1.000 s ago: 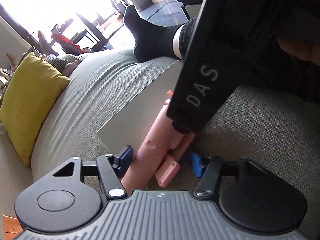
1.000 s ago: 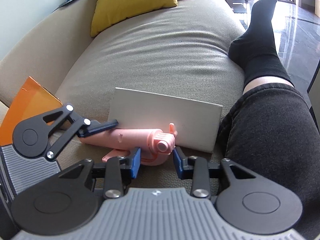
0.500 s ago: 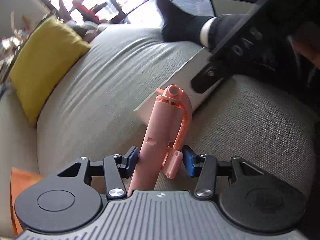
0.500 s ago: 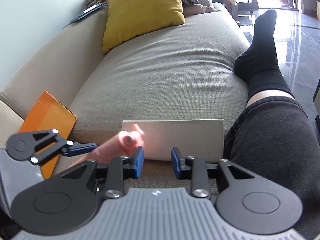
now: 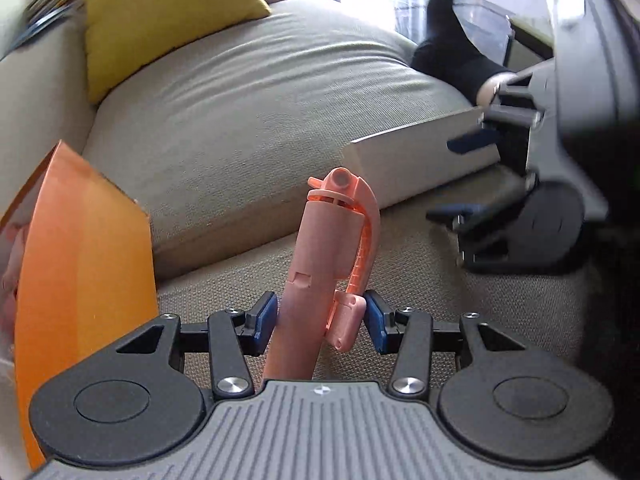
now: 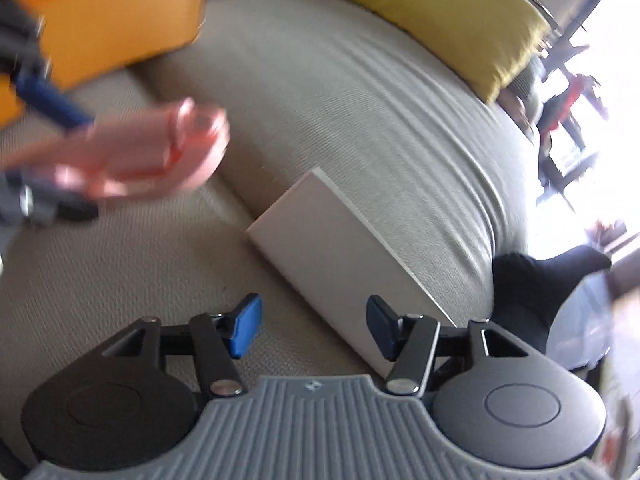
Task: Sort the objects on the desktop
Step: 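Grasp the white rectangular box with the right tool while the left tool holds the selfie stick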
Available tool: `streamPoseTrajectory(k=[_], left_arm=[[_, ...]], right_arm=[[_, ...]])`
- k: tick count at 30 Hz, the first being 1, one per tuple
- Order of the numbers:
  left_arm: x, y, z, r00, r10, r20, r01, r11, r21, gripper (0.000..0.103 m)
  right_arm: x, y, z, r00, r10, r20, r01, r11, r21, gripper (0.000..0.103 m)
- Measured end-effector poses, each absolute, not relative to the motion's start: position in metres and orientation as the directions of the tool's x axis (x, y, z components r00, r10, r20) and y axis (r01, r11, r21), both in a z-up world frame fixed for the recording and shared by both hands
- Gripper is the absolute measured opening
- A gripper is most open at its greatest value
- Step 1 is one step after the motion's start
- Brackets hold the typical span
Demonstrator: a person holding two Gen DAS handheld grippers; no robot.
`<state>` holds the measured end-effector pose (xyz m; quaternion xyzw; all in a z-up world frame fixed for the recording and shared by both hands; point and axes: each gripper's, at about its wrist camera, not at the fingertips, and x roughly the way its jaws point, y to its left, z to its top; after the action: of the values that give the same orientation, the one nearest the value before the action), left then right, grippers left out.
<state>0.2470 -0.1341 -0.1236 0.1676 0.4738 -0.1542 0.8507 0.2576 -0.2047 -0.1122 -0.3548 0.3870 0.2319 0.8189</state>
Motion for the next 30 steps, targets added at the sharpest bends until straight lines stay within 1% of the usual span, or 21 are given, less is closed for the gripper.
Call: streamPoseTrajectory(k=[4,5,7,11,13,14,15,16,18,20,23,27,30], left_arm=[[0.246,-0.125,-0.125,0.511,-0.115,-0.852,0.38,0.919,0.104,0.054],[0.249,-0.125,-0.125,0.512,-0.118,-0.851,0.378,0.92,0.1,0.054],[0.248,-0.119,-0.122,0.514,-0.124,-0.849,0.374,0.923,0.092,0.054],[0.247,-0.114,-0.125,0.517,-0.14,-0.844,0.357,0.932,0.064,0.054],[0.248,-0.112,-0.125,0.518,-0.147,-0.843,0.352,0.934,0.054,0.054],[0.249,-0.111,-0.125,0.518,-0.15,-0.842,0.349,0.936,0.048,0.054],[0.249,-0.11,-0.125,0.517,-0.153,-0.842,0.344,0.938,0.04,0.054],[0.25,-0.109,-0.126,0.517,-0.156,-0.842,0.339,0.94,0.034,0.054],[0.249,-0.108,-0.125,0.517,-0.159,-0.841,0.334,0.942,0.027,0.054],[0.249,-0.107,-0.125,0.521,-0.161,-0.838,0.331,0.943,0.025,0.053],[0.245,-0.103,-0.123,0.533,-0.164,-0.83,0.32,0.947,0.018,0.053],[0.235,-0.096,-0.115,0.54,-0.175,-0.823,0.297,0.955,-0.008,0.052],[0.223,-0.088,-0.105,0.555,-0.204,-0.806,0.278,0.959,-0.051,0.052]], right_arm=[[0.256,-0.191,-0.123,0.668,0.053,-0.742,-0.639,0.552,-0.536,0.059],[0.26,-0.19,-0.125,0.672,0.044,-0.739,-0.637,0.543,-0.547,0.062],[0.26,-0.188,-0.128,0.69,0.038,-0.723,-0.631,0.521,-0.575,0.061],[0.262,-0.183,-0.15,0.772,-0.008,-0.635,-0.58,0.4,-0.71,0.062],[0.269,-0.182,-0.152,0.785,-0.017,-0.62,-0.566,0.389,-0.727,0.059],[0.273,-0.183,-0.15,0.79,-0.02,-0.613,-0.557,0.394,-0.731,0.05],[0.276,-0.185,-0.148,0.794,-0.021,-0.607,-0.549,0.403,-0.732,0.047],[0.278,-0.186,-0.145,0.791,-0.014,-0.612,-0.552,0.418,-0.722,0.047],[0.28,-0.191,-0.135,0.779,0.005,-0.627,-0.562,0.448,-0.695,0.037],[0.282,-0.192,-0.119,0.755,0.049,-0.653,-0.588,0.49,-0.643,0.031],[0.278,-0.195,-0.097,0.752,0.101,-0.651,-0.595,0.527,-0.606,0.031],[0.282,-0.205,-0.061,0.676,0.196,-0.71,-0.635,0.643,-0.428,0.031],[0.283,-0.208,-0.041,0.639,0.243,-0.73,-0.639,0.696,-0.328,0.031]])
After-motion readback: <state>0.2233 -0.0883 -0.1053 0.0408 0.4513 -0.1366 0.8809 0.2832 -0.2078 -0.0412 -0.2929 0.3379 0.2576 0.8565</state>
